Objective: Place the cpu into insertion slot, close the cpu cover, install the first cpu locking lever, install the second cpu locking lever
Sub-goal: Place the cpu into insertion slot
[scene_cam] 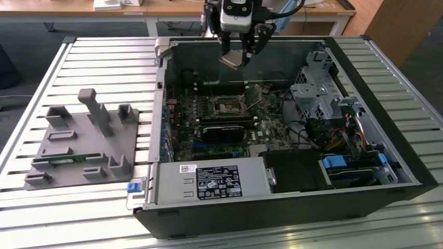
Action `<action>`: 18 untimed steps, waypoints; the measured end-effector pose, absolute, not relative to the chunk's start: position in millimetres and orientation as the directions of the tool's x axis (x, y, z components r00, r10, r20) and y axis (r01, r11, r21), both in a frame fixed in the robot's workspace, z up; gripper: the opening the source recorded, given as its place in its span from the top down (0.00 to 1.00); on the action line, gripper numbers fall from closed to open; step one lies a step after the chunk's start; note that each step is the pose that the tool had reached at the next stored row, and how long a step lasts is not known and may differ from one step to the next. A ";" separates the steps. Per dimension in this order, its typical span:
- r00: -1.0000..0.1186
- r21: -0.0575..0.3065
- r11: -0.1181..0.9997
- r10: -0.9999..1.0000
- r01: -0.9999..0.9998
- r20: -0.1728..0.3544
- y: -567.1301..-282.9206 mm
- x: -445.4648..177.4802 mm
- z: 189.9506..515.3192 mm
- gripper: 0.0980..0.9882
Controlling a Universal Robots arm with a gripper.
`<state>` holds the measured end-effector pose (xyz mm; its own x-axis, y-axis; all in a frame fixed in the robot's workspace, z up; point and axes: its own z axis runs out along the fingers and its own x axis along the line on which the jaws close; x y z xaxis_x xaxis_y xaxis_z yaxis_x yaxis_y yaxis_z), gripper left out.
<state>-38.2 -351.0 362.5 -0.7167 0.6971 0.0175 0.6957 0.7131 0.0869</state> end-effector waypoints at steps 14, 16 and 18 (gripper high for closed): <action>-0.632 0.087 0.628 0.775 0.773 0.018 -350.9 -38.2 361.8 0.50; -0.615 0.087 0.612 0.788 0.786 0.017 -350.9 -38.2 361.7 0.50; -0.598 0.087 0.595 0.801 0.799 0.017 -350.9 -38.2 361.6 0.50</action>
